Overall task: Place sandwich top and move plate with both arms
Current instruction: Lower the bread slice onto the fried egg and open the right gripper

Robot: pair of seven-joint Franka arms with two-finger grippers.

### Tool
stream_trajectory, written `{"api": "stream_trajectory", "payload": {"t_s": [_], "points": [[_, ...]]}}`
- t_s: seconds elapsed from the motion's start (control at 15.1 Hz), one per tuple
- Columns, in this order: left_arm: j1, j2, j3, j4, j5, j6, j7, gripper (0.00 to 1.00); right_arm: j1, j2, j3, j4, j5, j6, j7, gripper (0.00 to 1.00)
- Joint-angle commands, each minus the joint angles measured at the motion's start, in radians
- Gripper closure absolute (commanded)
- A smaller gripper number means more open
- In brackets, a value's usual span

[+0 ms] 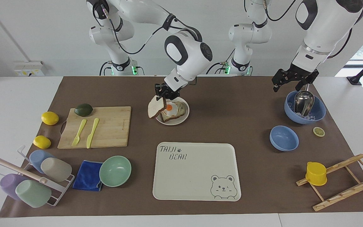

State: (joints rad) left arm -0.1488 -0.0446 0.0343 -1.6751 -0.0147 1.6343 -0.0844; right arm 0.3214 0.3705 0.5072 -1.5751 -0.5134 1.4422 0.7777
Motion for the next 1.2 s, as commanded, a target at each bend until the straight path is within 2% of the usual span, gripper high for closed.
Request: {"api": "stream_trajectory", "payload": {"t_s": [0.0,0.2,0.4,0.53,0.8,1.0,1.06,1.13], "points": [[-0.003,-0.009,0.004,0.006,0.019,-0.018,0.0,0.0,0.011,0.045,0.008,0.052,0.032,0.053,0.023,1.0],[-0.003,-0.009,0.004,0.006,0.018,-0.018,0.0,0.0,0.024,0.035,0.008,0.029,0.038,0.004,0.044,1.0],[-0.003,-0.009,0.004,0.006,0.018,-0.018,0.0,0.0,0.001,0.021,0.008,-0.035,0.039,0.018,0.084,1.0],[-0.003,-0.009,0.004,0.006,0.018,-0.019,0.0,0.0,-0.001,0.018,0.013,-0.071,0.061,0.079,0.121,1.0],[-0.003,-0.009,0.004,0.006,0.018,-0.019,0.002,0.0,-0.002,-0.019,0.013,-0.21,0.101,0.266,0.156,1.0],[-0.003,-0.009,0.004,0.006,0.018,-0.019,0.0,0.0,-0.011,-0.022,0.013,-0.229,0.125,0.309,0.175,1.0],[-0.003,-0.009,0.004,0.006,0.018,-0.019,0.0,0.0,-0.013,-0.021,0.013,-0.229,0.128,0.328,0.175,0.8],[-0.003,-0.009,0.004,0.006,0.018,-0.019,0.0,0.0,-0.012,-0.021,0.013,-0.229,0.134,0.343,0.175,0.48]]}}
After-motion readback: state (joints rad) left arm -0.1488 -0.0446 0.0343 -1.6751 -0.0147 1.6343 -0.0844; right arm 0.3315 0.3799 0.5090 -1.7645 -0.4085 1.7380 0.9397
